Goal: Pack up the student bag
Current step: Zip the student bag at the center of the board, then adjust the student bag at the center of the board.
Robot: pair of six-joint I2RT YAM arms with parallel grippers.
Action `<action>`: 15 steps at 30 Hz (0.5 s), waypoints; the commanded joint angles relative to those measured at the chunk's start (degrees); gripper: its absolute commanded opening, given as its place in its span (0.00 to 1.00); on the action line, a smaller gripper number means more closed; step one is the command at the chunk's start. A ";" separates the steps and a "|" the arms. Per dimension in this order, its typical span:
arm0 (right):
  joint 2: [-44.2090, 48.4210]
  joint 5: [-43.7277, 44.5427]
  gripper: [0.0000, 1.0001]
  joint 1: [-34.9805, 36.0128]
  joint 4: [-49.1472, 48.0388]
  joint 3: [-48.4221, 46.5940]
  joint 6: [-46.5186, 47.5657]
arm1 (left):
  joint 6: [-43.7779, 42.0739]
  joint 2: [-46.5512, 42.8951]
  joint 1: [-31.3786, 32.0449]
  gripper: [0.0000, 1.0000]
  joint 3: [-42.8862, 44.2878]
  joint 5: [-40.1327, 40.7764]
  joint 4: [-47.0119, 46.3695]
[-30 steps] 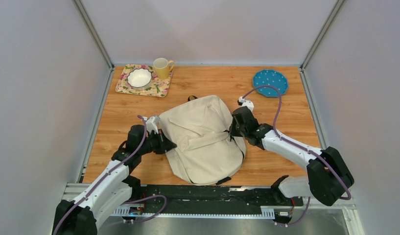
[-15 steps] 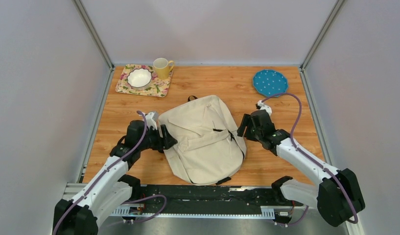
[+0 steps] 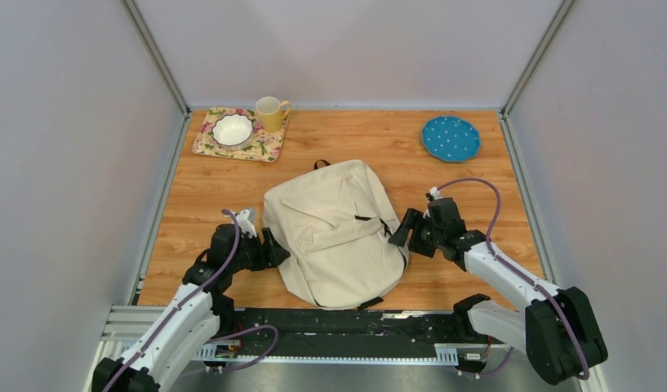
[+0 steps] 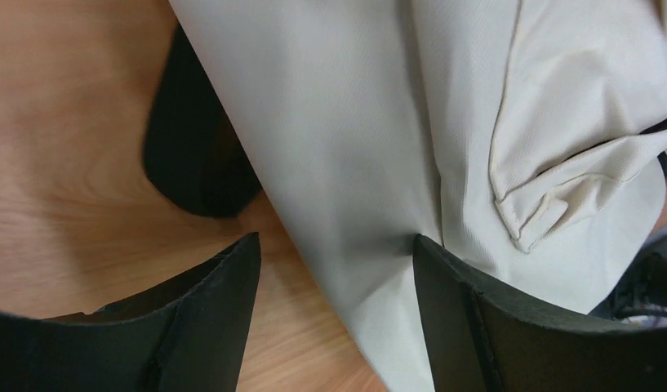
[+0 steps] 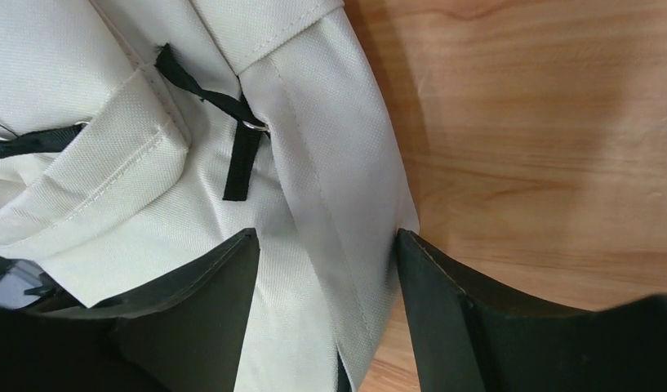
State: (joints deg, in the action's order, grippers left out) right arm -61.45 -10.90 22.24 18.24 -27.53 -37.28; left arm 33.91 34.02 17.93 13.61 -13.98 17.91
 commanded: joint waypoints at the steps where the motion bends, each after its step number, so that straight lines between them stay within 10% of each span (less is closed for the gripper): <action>1: 0.72 -10.36 0.67 -0.09 -8.89 5.28 -6.40 | 6.15 4.28 -0.18 0.76 -4.20 -9.83 -13.32; 15: 6.51 -13.80 0.55 3.86 -10.86 8.72 -9.57 | 1.78 37.50 2.72 0.77 17.65 -19.51 -26.26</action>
State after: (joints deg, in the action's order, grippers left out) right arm -58.02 -20.99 24.97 8.75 -18.65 -43.88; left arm 37.06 66.65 18.98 22.17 -28.23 0.82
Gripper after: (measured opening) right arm 0.581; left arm 0.761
